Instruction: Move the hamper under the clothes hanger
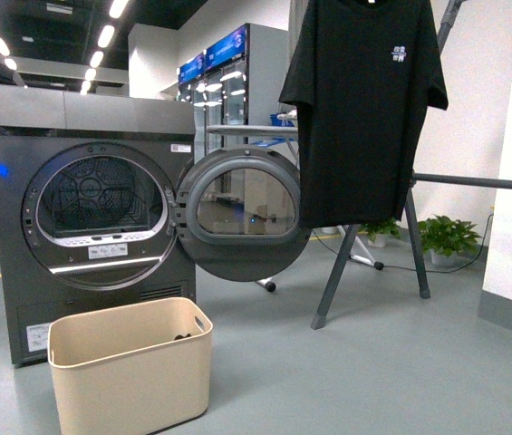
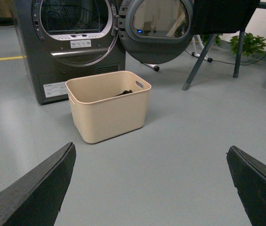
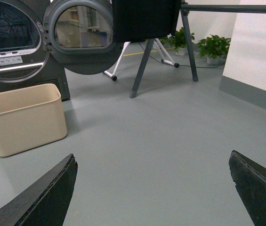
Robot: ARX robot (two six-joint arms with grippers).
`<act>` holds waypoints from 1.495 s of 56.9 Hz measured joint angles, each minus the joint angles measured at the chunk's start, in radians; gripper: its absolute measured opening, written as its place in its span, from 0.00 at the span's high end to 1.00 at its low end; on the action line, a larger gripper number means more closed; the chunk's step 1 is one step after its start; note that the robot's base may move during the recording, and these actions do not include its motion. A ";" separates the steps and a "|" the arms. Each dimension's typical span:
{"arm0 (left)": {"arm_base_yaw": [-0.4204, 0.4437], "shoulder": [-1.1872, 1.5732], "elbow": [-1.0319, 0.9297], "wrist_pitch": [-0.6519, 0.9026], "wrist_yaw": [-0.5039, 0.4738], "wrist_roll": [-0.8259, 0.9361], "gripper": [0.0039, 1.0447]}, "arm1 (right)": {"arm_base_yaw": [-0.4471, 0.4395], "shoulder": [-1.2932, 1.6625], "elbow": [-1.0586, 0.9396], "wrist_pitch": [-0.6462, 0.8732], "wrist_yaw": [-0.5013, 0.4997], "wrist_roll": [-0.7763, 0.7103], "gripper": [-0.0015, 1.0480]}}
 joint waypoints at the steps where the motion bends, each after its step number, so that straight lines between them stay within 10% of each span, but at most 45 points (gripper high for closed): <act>1: 0.000 0.000 0.000 0.000 0.000 0.000 0.06 | 0.000 0.000 0.000 0.000 0.000 0.000 0.08; 85: 0.000 0.000 0.000 0.000 0.000 0.000 0.06 | 0.000 0.000 0.000 -0.001 0.001 0.000 0.08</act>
